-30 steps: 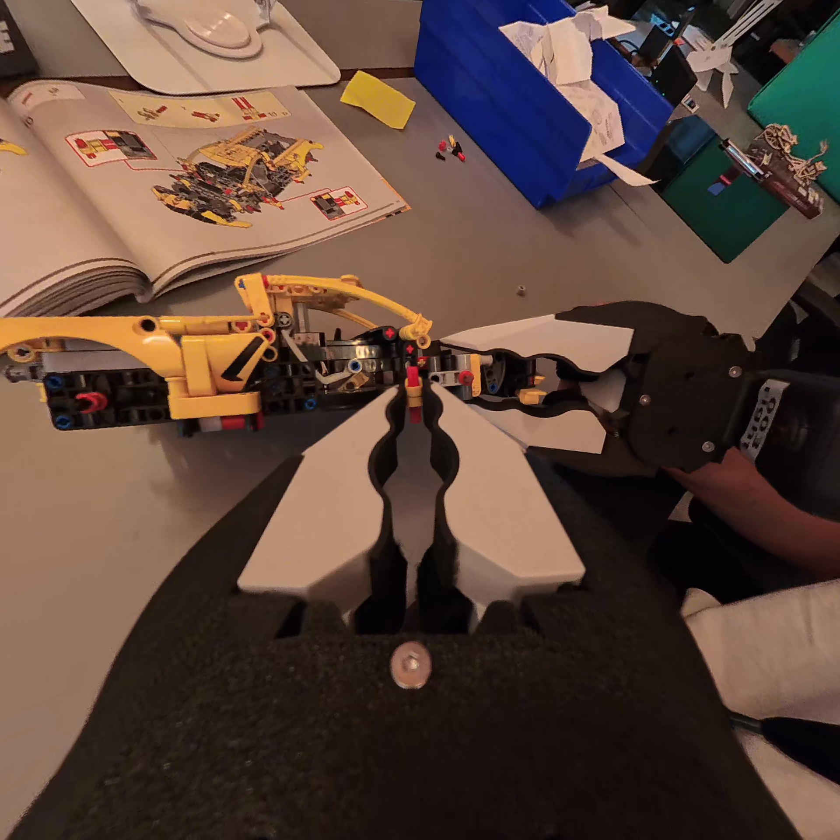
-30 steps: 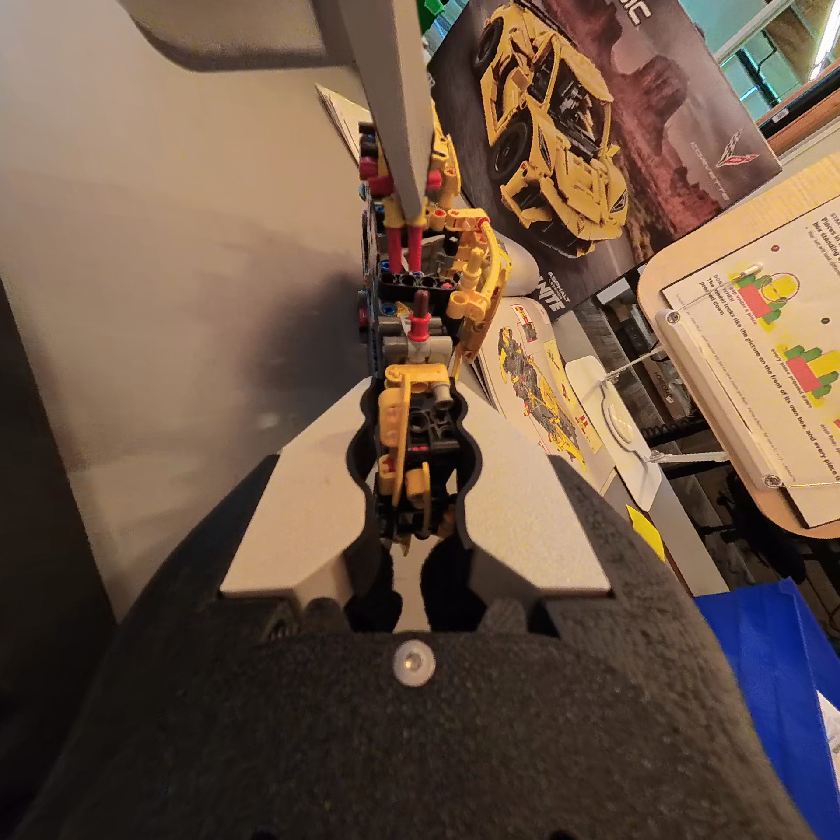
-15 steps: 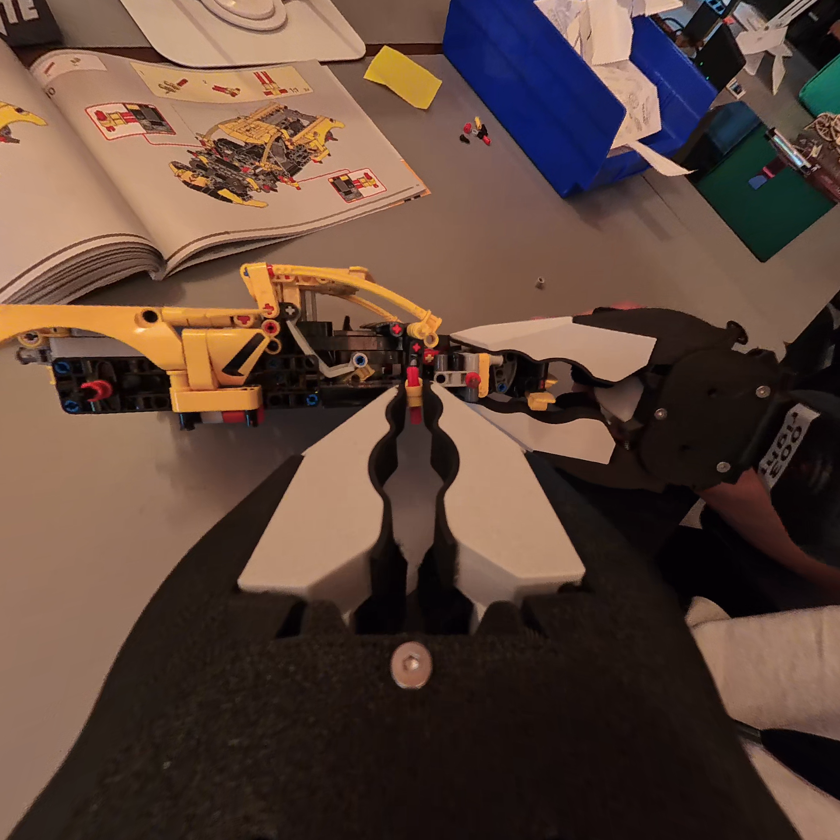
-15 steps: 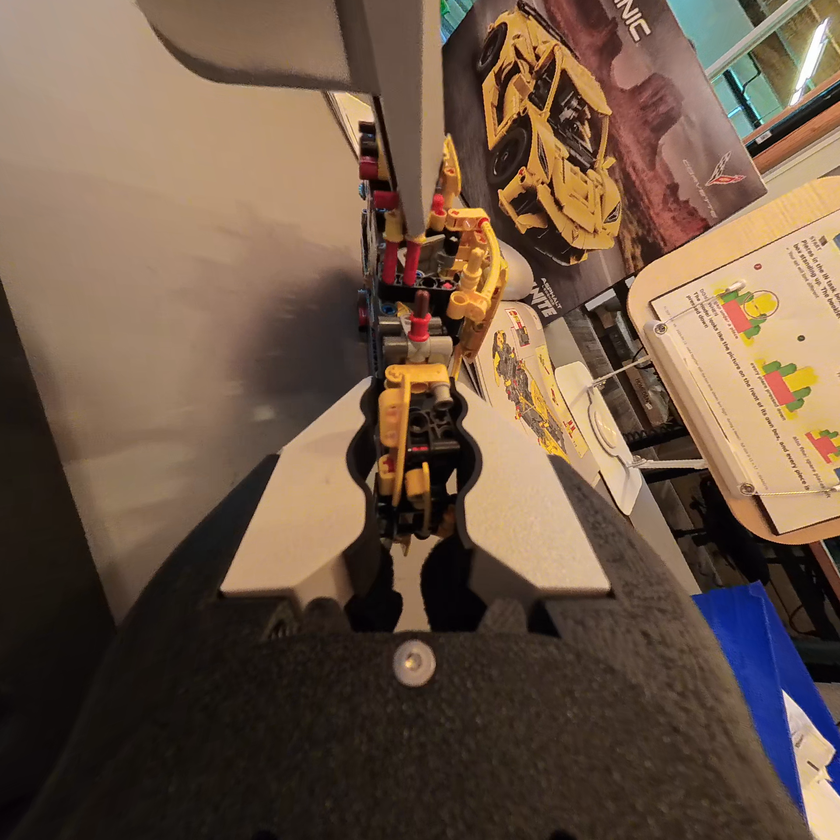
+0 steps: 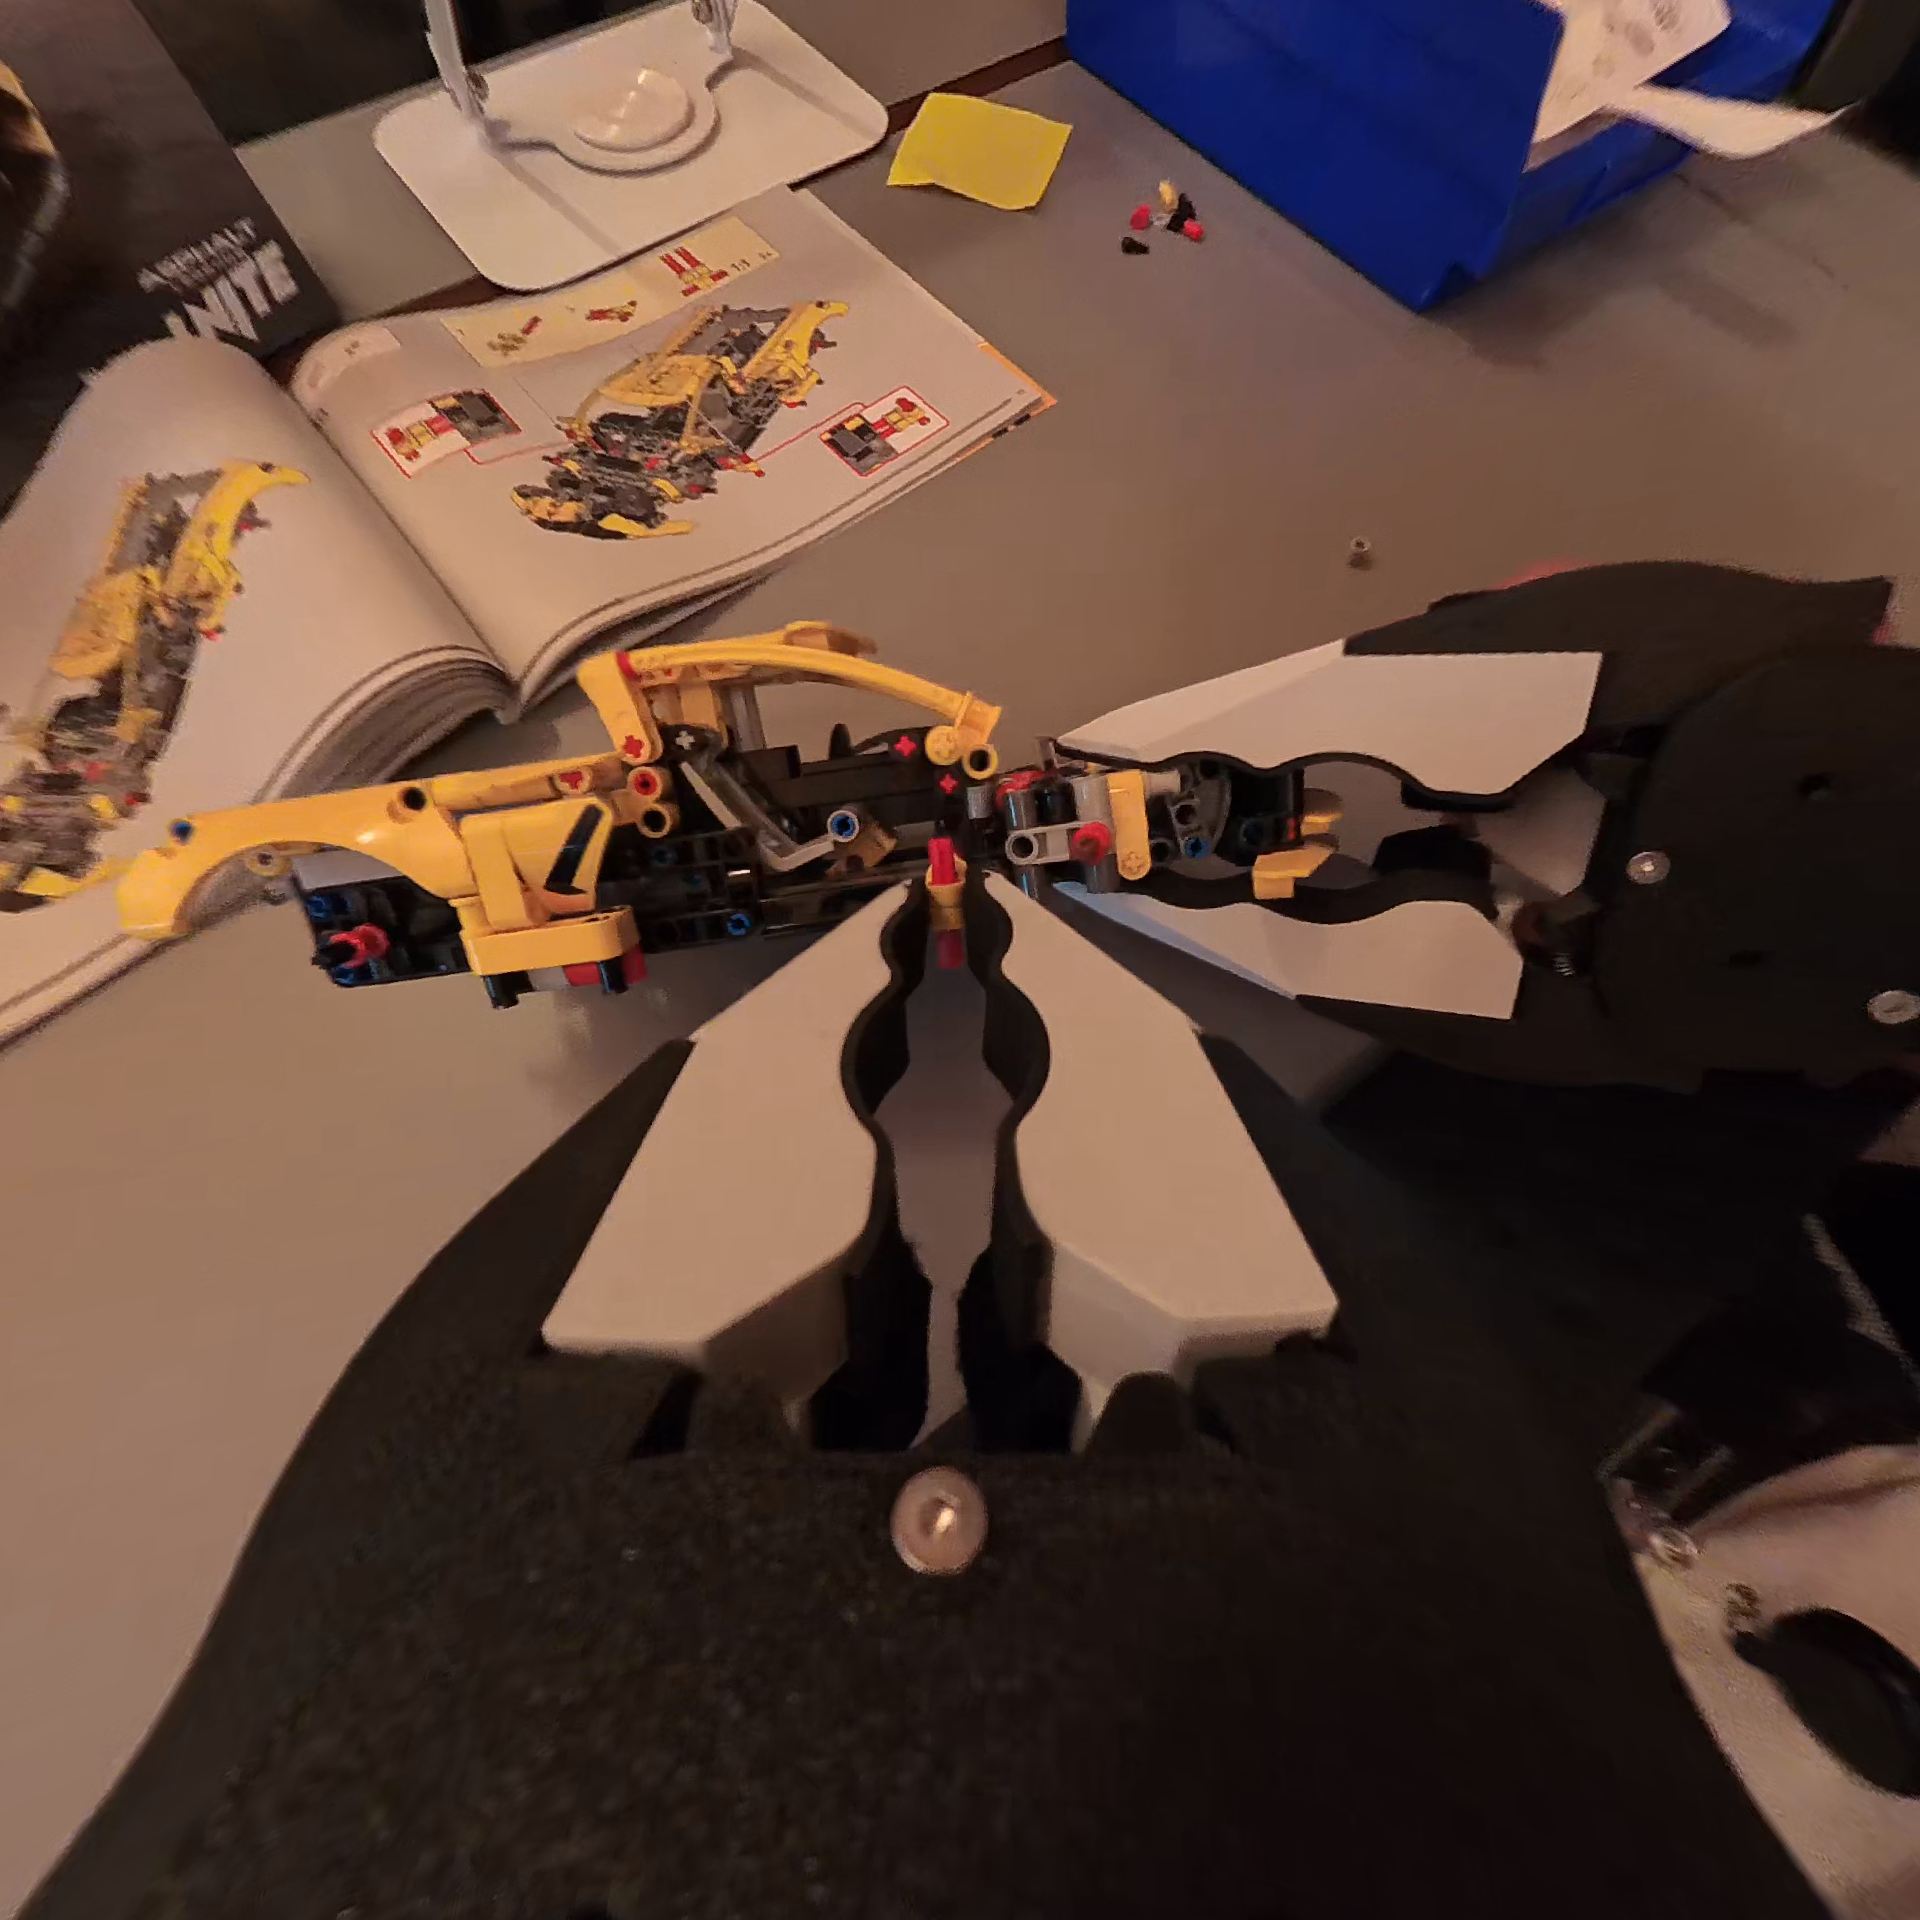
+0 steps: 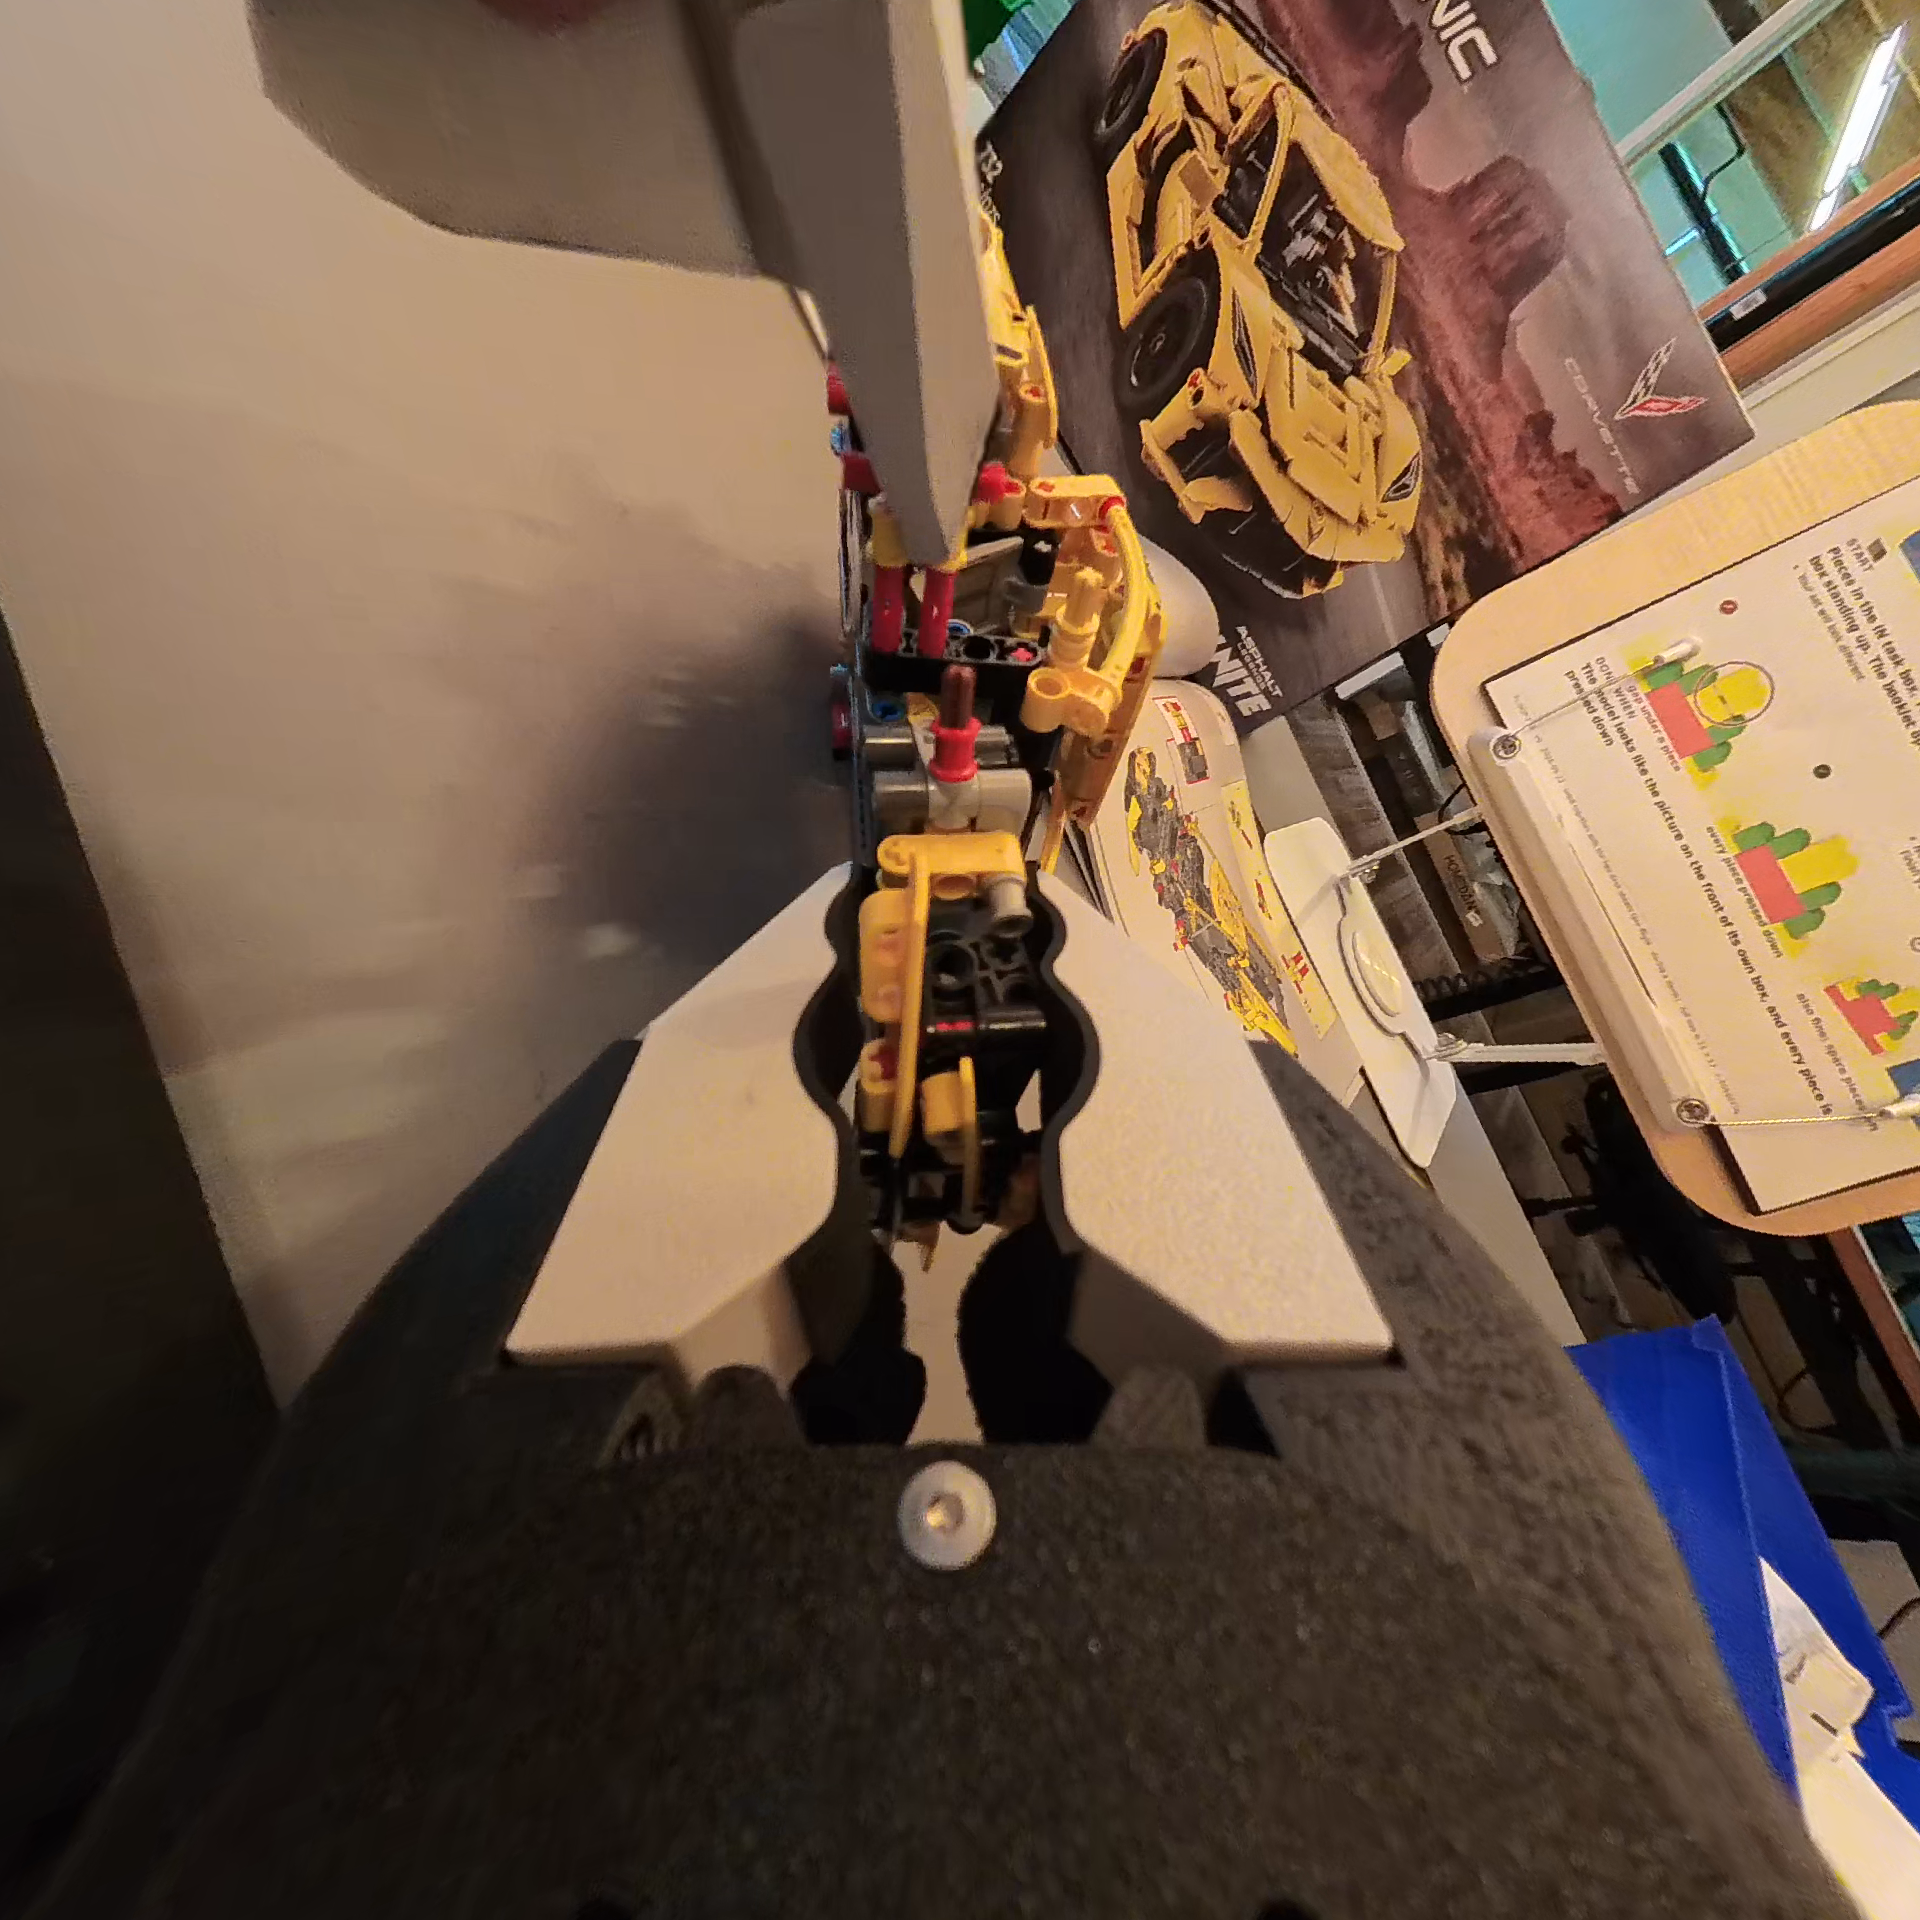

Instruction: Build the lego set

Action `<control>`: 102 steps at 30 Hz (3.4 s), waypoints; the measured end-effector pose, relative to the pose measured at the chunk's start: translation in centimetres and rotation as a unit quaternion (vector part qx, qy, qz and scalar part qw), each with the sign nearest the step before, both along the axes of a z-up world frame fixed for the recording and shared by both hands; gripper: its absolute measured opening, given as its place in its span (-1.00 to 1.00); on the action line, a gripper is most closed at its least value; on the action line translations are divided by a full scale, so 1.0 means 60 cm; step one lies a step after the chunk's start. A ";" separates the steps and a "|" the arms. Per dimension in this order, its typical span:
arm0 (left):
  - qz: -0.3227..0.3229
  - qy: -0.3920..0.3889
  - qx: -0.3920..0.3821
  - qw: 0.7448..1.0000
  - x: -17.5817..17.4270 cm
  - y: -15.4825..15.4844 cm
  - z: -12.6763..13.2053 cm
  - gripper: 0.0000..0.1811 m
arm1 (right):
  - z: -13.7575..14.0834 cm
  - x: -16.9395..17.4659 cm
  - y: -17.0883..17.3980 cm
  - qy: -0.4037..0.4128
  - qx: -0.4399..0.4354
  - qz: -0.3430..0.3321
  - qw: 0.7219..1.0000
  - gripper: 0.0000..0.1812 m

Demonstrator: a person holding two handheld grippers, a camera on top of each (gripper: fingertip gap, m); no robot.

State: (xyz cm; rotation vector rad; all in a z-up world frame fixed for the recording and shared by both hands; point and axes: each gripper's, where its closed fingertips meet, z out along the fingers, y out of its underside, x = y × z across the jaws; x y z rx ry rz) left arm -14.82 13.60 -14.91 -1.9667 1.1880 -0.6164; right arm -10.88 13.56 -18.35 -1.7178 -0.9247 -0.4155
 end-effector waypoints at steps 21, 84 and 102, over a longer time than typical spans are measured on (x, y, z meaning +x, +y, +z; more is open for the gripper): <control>-0.016 0.048 0.007 0.999 -0.004 0.008 -0.012 -0.91 | -0.002 0.002 0.003 -0.017 0.006 -0.004 1.000 -0.71; -0.162 0.256 -0.101 0.948 -0.104 -0.038 -0.190 -0.92 | -0.005 -0.012 -0.003 0.038 -0.015 0.030 0.999 -0.71; -0.153 0.244 -0.078 0.954 -0.113 -0.040 -0.162 -0.87 | -0.006 -0.009 -0.002 0.043 -0.016 0.030 0.999 -0.71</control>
